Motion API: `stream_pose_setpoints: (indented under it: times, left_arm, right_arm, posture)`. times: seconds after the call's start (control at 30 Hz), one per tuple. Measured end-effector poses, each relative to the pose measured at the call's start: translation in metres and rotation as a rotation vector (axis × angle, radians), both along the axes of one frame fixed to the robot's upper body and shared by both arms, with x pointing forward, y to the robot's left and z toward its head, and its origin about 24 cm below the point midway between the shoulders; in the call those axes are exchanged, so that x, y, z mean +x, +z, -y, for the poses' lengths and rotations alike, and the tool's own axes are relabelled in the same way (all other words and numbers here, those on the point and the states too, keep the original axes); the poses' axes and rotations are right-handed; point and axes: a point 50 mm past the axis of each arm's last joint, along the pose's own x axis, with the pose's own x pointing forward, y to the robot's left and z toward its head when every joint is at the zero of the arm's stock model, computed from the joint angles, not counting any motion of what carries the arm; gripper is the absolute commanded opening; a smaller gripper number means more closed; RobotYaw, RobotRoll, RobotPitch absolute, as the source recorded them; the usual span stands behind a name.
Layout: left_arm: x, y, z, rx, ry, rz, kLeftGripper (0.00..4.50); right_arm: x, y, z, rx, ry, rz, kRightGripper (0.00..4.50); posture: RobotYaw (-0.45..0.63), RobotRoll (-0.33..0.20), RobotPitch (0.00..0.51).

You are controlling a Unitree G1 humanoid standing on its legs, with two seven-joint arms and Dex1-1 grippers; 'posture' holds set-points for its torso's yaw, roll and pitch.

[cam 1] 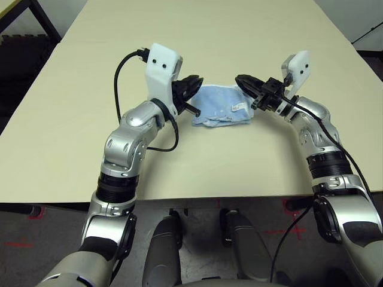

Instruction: Fold the towel and set it aside.

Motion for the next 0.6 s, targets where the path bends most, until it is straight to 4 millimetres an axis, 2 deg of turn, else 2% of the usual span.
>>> stream_pose_setpoints:
  times: [0.17, 0.3, 0.6]
  left_arm:
    - [-0.004, -0.009, 0.015, 0.001, -0.057, -0.028, 0.0]
    - [-0.006, -0.024, 0.023, 0.006, -0.085, -0.078, 0.0]
    - [0.006, -0.061, 0.018, 0.038, -0.046, -0.171, 0.0]
  right_arm:
    - [-0.004, -0.018, -0.001, -0.015, 0.007, -0.064, 0.02]
    - [-0.008, -0.028, -0.004, -0.028, 0.016, -0.091, 0.02]
    - [-0.016, -0.063, -0.005, -0.13, 0.012, -0.201, 0.02]
  posture:
    - [-0.16, 0.0, 0.216]
    - [-0.17, 0.0, 0.22]
    - [-0.17, 0.0, 0.228]
